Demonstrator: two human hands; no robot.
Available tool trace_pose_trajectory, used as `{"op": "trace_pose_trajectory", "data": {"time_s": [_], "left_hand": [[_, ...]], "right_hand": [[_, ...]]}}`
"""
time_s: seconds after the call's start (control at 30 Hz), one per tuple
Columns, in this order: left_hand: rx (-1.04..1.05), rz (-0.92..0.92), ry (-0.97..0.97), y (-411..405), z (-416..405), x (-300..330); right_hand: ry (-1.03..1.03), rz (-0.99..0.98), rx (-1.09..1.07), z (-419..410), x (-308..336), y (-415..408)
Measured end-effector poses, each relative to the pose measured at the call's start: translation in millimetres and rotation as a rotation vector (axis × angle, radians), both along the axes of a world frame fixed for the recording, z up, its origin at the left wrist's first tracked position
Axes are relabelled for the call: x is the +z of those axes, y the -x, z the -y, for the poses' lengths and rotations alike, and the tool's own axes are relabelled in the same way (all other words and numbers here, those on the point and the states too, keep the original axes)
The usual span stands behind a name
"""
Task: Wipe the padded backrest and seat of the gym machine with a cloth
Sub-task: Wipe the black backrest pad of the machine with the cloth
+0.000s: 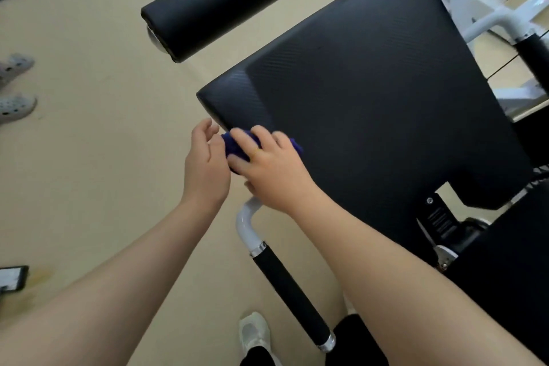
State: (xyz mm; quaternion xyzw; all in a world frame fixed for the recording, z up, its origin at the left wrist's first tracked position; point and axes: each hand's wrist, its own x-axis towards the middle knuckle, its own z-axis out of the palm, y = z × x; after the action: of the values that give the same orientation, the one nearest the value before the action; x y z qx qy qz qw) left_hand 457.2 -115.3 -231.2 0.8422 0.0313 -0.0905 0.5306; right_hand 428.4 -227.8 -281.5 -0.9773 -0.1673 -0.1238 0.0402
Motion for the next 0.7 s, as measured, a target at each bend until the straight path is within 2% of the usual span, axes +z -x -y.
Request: {"op": "trace_pose_trajectory", "data": {"time_s": [0.07,0.2,0.37,0.43,0.53,0.6,0.7], "left_hand": [[0.047,-0.012,0.044,2,3,0],[0.105,0.073,-0.054,1,9,5],[0.181,0.245,-0.148,-8,14,15],[0.205,0.275,-0.138,-12,13,17],[0.175,0.265,-0.182,-19,11,16],[0.129,0.236,-0.255,-25,11,12],[0.031,0.240,-0.401,-35,20,5]], "right_hand": [[0.100,-0.020,0.038,0,-1,2],[0.197,0.055,0.075,0,13,-18],[0.113,0.105,0.146,-6,36,-63],[0.075,0.040,0.135,-11,50,-85],[0.010,-0.035,-0.064,7,67,-117],[-0.041,-0.104,-0.289,47,69,-136],[-0.054,-0.176,-0.493,113,65,-140]]}}
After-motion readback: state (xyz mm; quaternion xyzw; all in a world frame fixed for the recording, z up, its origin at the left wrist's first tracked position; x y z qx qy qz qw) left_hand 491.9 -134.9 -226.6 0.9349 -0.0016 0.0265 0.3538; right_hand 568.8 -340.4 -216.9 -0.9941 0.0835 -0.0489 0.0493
